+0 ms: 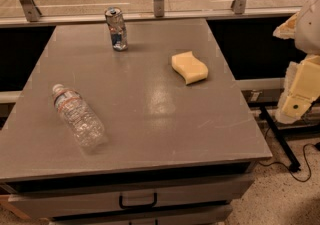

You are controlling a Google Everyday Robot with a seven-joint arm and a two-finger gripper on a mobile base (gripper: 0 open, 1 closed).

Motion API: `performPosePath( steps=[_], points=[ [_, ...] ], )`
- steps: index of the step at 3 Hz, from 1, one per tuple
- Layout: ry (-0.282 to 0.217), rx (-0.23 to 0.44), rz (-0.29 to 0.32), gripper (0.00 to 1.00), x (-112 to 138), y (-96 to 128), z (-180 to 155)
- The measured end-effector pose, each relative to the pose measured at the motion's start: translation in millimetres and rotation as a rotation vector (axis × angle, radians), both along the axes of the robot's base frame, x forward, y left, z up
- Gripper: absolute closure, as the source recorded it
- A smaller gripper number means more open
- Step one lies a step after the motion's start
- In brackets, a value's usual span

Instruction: Move water bottle near sponge

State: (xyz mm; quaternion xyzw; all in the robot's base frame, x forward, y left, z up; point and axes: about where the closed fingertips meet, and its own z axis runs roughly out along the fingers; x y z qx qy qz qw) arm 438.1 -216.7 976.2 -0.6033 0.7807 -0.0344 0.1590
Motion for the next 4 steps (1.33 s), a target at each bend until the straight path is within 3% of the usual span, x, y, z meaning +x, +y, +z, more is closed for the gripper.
performPosePath(
  steps=[1,2,3,4],
  points=[
    [0.0,0.0,0.0,0.0,0,0,0],
    [-0.013,0.101,-0.02,0.0,0,15,-3],
    [-0.017,0.284,-0.026,0.0,-10,41,-40],
    [-0.06,0.453,0.021,0.0,-25,69,-84]
  ],
)
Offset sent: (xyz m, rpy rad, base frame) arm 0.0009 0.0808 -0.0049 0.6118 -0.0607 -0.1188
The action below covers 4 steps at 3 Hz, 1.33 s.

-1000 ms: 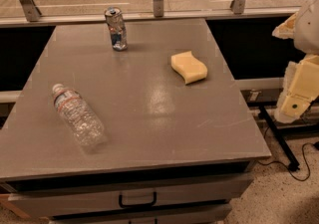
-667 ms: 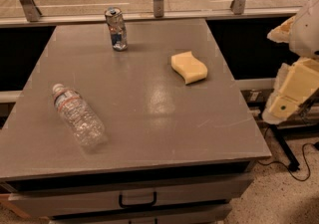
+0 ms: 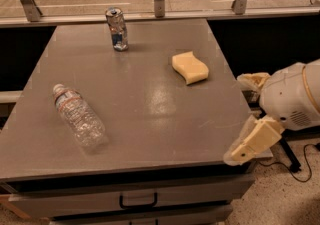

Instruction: Move water bottle near sponge

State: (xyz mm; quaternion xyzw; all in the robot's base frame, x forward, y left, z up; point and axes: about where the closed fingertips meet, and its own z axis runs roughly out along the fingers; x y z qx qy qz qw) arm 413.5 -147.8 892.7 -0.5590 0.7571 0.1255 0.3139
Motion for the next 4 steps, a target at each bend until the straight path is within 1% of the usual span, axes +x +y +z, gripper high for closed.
performPosePath(
  steps=[1,2,3,4],
  points=[
    [-0.053,0.173,-0.016,0.0,-6,33,-30],
    [-0.136,0.256,-0.062,0.0,2,47,-10],
    [-0.136,0.257,-0.064,0.0,2,47,-9],
    [-0.144,0.32,-0.104,0.0,-1,61,-14]
  ],
)
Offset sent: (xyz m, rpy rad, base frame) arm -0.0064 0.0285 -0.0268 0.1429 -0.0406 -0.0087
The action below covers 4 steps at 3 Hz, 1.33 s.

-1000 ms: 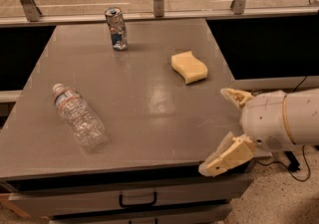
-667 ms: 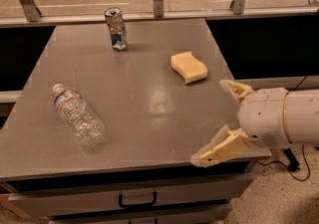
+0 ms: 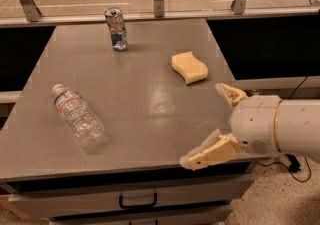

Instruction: Move water bottle near sponge

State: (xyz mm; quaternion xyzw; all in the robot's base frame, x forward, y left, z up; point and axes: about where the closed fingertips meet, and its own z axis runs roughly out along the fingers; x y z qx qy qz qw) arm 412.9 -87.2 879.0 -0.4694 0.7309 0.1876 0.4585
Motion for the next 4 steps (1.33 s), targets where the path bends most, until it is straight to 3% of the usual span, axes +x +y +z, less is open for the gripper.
performPosePath(
  steps=[1,2,3,4],
  points=[
    [-0.015,0.088,-0.069,0.0,-10,25,-9],
    [-0.028,0.156,-0.19,0.0,-22,45,-27],
    [-0.03,0.213,-0.227,0.0,-23,60,-14],
    [-0.028,0.212,-0.211,0.0,-22,65,-15]
  ],
)
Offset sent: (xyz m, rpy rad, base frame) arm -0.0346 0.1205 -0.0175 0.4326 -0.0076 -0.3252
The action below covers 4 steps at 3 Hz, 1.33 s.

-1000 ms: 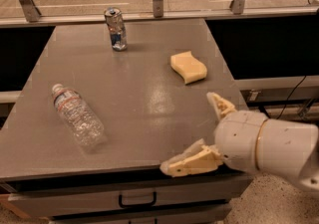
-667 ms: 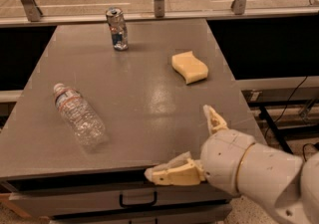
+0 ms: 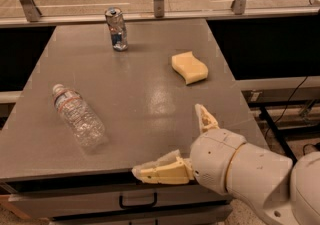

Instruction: Move water bottle near sponge

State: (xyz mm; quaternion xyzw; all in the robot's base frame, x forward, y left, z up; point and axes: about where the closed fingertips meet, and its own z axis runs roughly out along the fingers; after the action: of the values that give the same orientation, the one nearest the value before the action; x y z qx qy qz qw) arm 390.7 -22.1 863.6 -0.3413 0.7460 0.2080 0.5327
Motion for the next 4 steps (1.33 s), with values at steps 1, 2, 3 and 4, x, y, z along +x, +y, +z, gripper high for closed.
performPosePath(
  steps=[1,2,3,4],
  points=[
    [-0.014,0.046,0.025,0.0,6,25,-6],
    [-0.036,0.126,0.072,0.0,15,63,-9],
    [-0.068,0.177,0.117,0.0,24,98,-5],
    [-0.086,0.172,0.136,0.0,28,129,0]
  ],
)
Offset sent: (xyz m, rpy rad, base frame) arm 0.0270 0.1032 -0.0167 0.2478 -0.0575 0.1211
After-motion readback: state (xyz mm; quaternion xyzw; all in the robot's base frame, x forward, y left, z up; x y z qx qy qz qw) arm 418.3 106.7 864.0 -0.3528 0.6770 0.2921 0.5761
